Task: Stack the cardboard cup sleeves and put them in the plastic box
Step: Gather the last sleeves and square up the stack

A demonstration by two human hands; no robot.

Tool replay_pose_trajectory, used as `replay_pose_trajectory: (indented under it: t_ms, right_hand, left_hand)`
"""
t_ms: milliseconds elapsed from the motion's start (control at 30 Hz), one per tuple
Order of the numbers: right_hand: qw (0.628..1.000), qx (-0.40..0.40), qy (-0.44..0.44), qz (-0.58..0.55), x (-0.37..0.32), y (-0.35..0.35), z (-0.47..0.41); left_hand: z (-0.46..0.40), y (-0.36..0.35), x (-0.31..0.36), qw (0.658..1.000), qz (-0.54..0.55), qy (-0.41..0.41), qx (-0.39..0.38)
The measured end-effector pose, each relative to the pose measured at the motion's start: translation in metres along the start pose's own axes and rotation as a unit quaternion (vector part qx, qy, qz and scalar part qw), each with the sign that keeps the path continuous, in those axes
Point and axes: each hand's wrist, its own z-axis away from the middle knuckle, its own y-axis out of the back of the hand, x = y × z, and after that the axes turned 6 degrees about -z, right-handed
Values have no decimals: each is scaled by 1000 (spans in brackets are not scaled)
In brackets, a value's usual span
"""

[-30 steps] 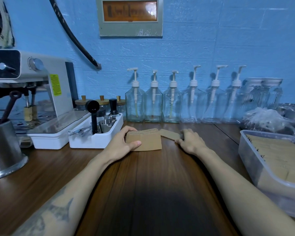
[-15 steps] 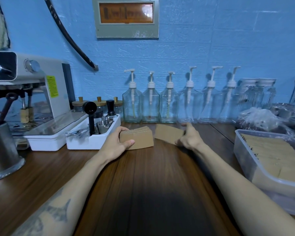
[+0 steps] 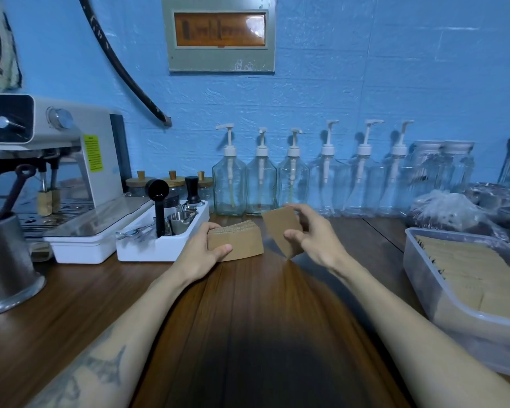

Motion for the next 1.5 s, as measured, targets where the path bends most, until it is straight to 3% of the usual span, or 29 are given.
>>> replay_pose_trajectory:
  t_ms: [167,400,600,700,867,1233,1500]
  right_hand:
    - [989,-101,-34,104,7,-5,6]
    - [966,-143,33,211,7,-15,-1]
    - [984,-85,76,140,1,-35,-1]
    - [988,-99,63,100,-2,-42,3]
    - [944,-143,83,284,6,-43,-1]
    - [940,-145,99,291,-1,-47,-2]
    - [896,-144,115,404,-10,-50,-1]
  left_hand:
    - [-1,0,-2,999,-1,1,-47]
    - [0,-2,0,995,31,1,-90]
    - [1,-4,2,997,31,-24,-73]
    - [1,-6,5,996,46,-37,-72]
    - [0,-9,9,994,50,-53,-86]
    - [1,-14,15,991,-2,-24,-135]
    - [4,-15,20,989,-4,-14,-150]
